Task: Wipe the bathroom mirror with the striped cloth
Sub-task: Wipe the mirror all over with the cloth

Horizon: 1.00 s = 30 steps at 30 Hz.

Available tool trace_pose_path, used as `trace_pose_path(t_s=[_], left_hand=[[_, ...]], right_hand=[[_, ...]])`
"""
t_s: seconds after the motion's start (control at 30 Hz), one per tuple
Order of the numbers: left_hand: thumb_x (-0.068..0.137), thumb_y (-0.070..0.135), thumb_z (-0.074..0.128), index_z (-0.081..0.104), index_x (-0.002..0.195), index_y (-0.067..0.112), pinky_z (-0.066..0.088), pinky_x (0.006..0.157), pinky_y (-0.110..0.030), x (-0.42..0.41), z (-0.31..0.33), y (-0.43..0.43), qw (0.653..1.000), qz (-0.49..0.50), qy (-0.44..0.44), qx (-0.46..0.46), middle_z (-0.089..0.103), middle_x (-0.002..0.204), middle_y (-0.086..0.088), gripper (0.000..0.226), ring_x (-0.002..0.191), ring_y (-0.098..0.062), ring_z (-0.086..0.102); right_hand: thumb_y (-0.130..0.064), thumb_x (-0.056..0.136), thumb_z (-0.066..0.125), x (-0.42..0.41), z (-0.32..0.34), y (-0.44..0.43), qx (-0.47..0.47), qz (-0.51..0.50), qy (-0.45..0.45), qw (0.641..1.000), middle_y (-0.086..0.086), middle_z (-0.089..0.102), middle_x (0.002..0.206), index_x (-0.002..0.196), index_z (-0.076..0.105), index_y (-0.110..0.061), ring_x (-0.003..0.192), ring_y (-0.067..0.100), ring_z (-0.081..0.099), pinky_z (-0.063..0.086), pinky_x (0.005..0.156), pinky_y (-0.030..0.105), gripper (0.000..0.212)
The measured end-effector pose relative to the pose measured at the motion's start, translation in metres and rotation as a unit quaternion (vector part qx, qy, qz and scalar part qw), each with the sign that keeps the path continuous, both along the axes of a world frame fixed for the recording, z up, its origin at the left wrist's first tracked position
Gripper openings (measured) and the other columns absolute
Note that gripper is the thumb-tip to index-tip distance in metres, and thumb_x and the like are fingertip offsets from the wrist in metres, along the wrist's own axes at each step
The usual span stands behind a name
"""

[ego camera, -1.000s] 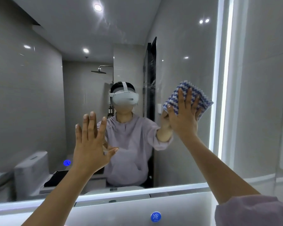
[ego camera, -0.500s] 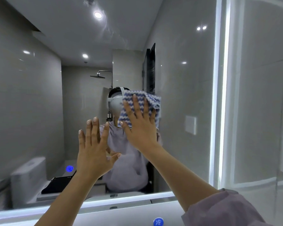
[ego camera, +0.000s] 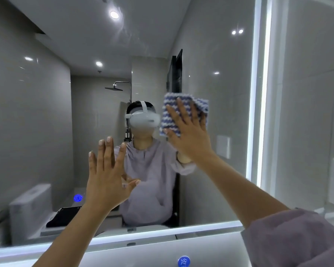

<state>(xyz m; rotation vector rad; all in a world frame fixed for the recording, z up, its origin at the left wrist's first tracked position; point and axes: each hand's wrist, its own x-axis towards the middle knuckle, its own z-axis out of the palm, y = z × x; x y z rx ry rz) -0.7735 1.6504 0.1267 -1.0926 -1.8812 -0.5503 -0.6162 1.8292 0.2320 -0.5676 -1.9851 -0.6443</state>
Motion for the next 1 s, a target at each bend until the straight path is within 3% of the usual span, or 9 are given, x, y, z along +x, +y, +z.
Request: trace_pose_path(t_s=[0.13, 0.3, 0.4, 0.53, 0.63, 0.7, 0.87, 1.0], left_hand=[[0.071, 0.073, 0.034, 0.004, 0.149, 0.016, 0.007, 0.115, -0.061, 0.001, 0.001, -0.001, 1.000, 0.003, -0.005, -0.006, -0.001, 0.157, -0.024, 0.101, 0.145, -0.040, -0.003], [0.070, 0.068, 0.057, 0.002, 0.150, 0.017, 0.005, 0.115, -0.060, 0.000, 0.001, 0.000, 1.000, 0.001, -0.002, -0.005, -0.004, 0.157, -0.023, 0.109, 0.145, -0.038, -0.006], [0.073, 0.072, 0.049, 0.005, 0.150, 0.014, 0.006, 0.115, -0.060, 0.000, 0.000, 0.000, 1.000, 0.006, -0.006, -0.010, -0.004, 0.157, -0.023, 0.106, 0.145, -0.038, -0.006], [0.071, 0.076, 0.026, 0.001, 0.150, 0.015, 0.004, 0.116, -0.059, 0.002, 0.001, -0.001, 1.000, 0.015, -0.008, -0.024, -0.005, 0.157, -0.023, 0.102, 0.145, -0.038, -0.007], [0.071, 0.080, 0.019, 0.003, 0.151, 0.012, -0.001, 0.116, -0.056, 0.002, 0.002, -0.001, 0.999, 0.028, -0.009, -0.035, -0.009, 0.157, -0.022, 0.106, 0.145, -0.036, -0.012], [0.072, 0.083, 0.008, 0.005, 0.150, 0.011, -0.006, 0.117, -0.053, 0.002, 0.002, -0.001, 0.999, 0.027, -0.008, -0.033, -0.009, 0.157, -0.022, 0.106, 0.145, -0.035, -0.013], [0.072, 0.075, 0.026, 0.005, 0.151, 0.012, -0.006, 0.117, -0.051, 0.000, 0.000, 0.000, 1.000, 0.001, -0.011, -0.020, -0.008, 0.158, -0.019, 0.103, 0.146, -0.034, -0.010], [0.075, 0.078, 0.022, -0.001, 0.150, 0.014, -0.004, 0.117, -0.052, -0.003, -0.001, 0.001, 1.000, 0.000, -0.014, -0.015, -0.010, 0.158, -0.018, 0.102, 0.146, -0.034, -0.011]], right_hand=[[-0.054, 0.093, 0.035, 0.031, 0.017, 0.030, -0.042, 0.004, 0.069, 0.997, 0.005, 0.003, 0.161, 0.150, 0.002, -0.035, 0.140, 0.026, -0.015, -0.014, 0.112, 0.051, 0.069], [-0.056, 0.095, 0.028, 0.042, 0.031, 0.051, -0.144, -0.025, 0.098, 0.985, -0.004, -0.017, 0.159, 0.149, -0.011, -0.036, 0.144, 0.030, -0.017, -0.010, 0.115, 0.053, 0.070], [-0.053, 0.096, 0.031, 0.037, 0.029, 0.042, -0.147, -0.014, 0.106, 0.983, -0.001, -0.017, 0.159, 0.151, -0.008, -0.032, 0.144, 0.033, -0.017, -0.014, 0.111, 0.052, 0.070], [-0.053, 0.096, 0.030, 0.018, 0.018, 0.017, -0.073, -0.051, 0.038, 0.995, 0.009, -0.014, 0.159, 0.153, 0.001, -0.024, 0.144, 0.037, -0.016, -0.015, 0.113, 0.057, 0.071], [-0.054, 0.095, 0.034, -0.011, 0.001, -0.017, -0.040, 0.009, 0.031, 0.999, 0.006, -0.016, 0.159, 0.152, -0.003, -0.029, 0.142, 0.031, -0.023, -0.029, 0.107, 0.046, 0.072], [-0.055, 0.097, 0.029, -0.032, -0.008, -0.039, -0.022, 0.023, 0.006, 0.999, 0.000, -0.026, 0.155, 0.150, -0.010, -0.032, 0.137, 0.025, -0.034, -0.030, 0.107, 0.045, 0.070], [-0.053, 0.098, 0.025, -0.074, -0.007, -0.075, 0.000, 0.058, -0.049, 0.997, -0.005, -0.029, 0.152, 0.150, -0.010, -0.031, 0.142, 0.025, -0.026, -0.030, 0.108, 0.044, 0.066], [-0.051, 0.099, 0.025, -0.080, 0.000, -0.080, -0.012, 0.071, -0.056, 0.996, -0.006, -0.025, 0.156, 0.148, -0.013, -0.034, 0.143, 0.026, -0.024, -0.020, 0.113, 0.048, 0.064]])
